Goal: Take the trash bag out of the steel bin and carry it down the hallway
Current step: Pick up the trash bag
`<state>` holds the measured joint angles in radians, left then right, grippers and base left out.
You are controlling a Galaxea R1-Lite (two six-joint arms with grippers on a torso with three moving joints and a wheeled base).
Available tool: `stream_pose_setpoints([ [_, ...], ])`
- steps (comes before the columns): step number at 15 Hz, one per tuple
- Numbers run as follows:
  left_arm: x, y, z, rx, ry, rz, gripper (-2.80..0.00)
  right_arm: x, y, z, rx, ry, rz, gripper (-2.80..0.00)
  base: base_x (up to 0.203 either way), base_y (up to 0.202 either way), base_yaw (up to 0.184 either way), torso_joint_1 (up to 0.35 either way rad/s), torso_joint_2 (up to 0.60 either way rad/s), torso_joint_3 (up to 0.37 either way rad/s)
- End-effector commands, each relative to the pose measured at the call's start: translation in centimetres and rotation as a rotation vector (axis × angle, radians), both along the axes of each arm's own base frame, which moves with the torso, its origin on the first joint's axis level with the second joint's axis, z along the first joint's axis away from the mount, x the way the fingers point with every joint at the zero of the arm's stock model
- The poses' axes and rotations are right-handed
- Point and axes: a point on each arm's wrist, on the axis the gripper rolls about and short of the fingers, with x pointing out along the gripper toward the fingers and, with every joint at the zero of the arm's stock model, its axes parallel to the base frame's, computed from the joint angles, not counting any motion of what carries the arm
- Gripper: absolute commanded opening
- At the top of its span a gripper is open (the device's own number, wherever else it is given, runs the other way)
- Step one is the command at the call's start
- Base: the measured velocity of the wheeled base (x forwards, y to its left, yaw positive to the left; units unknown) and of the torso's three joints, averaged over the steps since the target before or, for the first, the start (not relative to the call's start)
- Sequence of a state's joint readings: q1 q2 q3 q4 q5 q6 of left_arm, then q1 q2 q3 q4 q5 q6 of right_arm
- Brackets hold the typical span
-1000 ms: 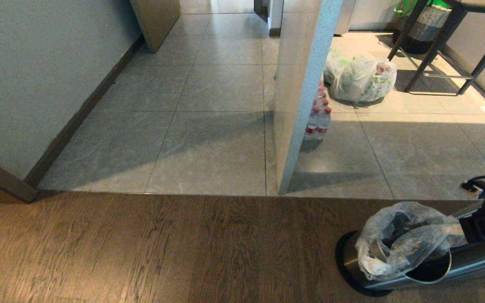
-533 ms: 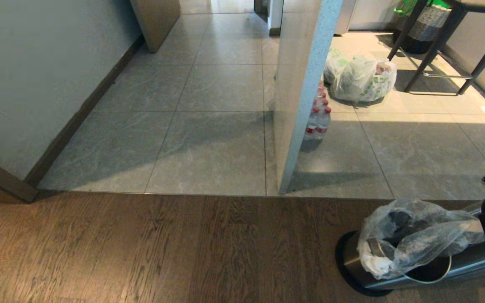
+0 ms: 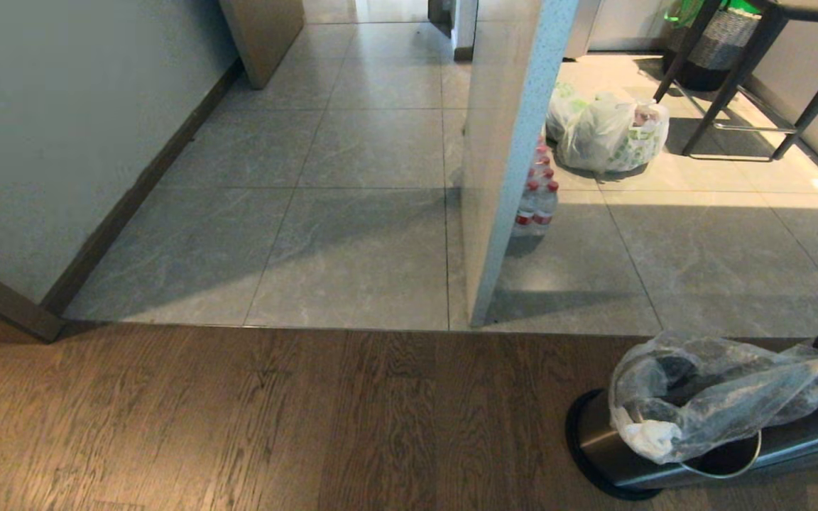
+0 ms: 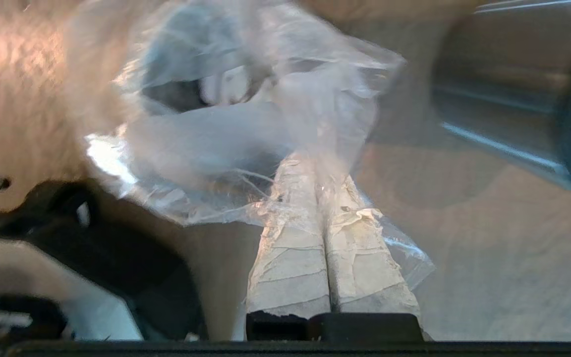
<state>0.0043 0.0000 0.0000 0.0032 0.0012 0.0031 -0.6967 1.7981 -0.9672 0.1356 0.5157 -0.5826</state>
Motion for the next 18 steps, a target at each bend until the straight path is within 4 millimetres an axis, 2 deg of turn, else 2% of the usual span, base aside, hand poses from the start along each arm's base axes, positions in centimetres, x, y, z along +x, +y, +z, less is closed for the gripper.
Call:
stream_pose_setpoints([
  [1, 0.0, 0.0, -0.1, 0.0, 0.003, 0.001, -2.8, -0.1, -0.6, 0.3, -0.011, -0.01, -0.011, -2.8, 0.0, 0.0, 0.0, 0.0, 0.0, 0.0],
  [6, 0.0, 0.0, -0.1, 0.0, 0.003, 0.001, -2.8, 0.9, -2.1, 0.4, -0.03, -0.029, -0.022, -2.8, 0.0, 0.0, 0.0, 0.0, 0.0, 0.0],
  [8, 0.0, 0.0, -0.1, 0.0, 0.002, 0.001, -2.8, 1.5, -3.5, 0.9, -0.051, -0.051, -0.043, -2.8, 0.0, 0.0, 0.0, 0.0, 0.0, 0.0],
  [12, 0.0, 0.0, -0.1, 0.0, 0.003, 0.0, -2.8, 1.9, -5.7, 0.4, -0.058, -0.053, -0.076, -2.8, 0.0, 0.0, 0.0, 0.0, 0.0, 0.0],
  [14, 0.0, 0.0, -0.1, 0.0, 0.003, 0.001, -2.8, 1.7, -5.8, -0.5, -0.036, -0.027, -0.08, -2.8, 0.0, 0.0, 0.0, 0.0, 0.0, 0.0],
  [16, 0.0, 0.0, -0.1, 0.0, 0.004, 0.001, -2.8, 2.2, -6.4, -0.2, -0.045, -0.037, -0.084, -2.8, 0.0, 0.0, 0.0, 0.0, 0.0, 0.0],
  [18, 0.0, 0.0, -0.1, 0.0, 0.003, 0.001, -2.8, 2.4, -6.5, -0.9, -0.03, -0.016, -0.081, -2.8, 0.0, 0.0, 0.0, 0.0, 0.0, 0.0],
])
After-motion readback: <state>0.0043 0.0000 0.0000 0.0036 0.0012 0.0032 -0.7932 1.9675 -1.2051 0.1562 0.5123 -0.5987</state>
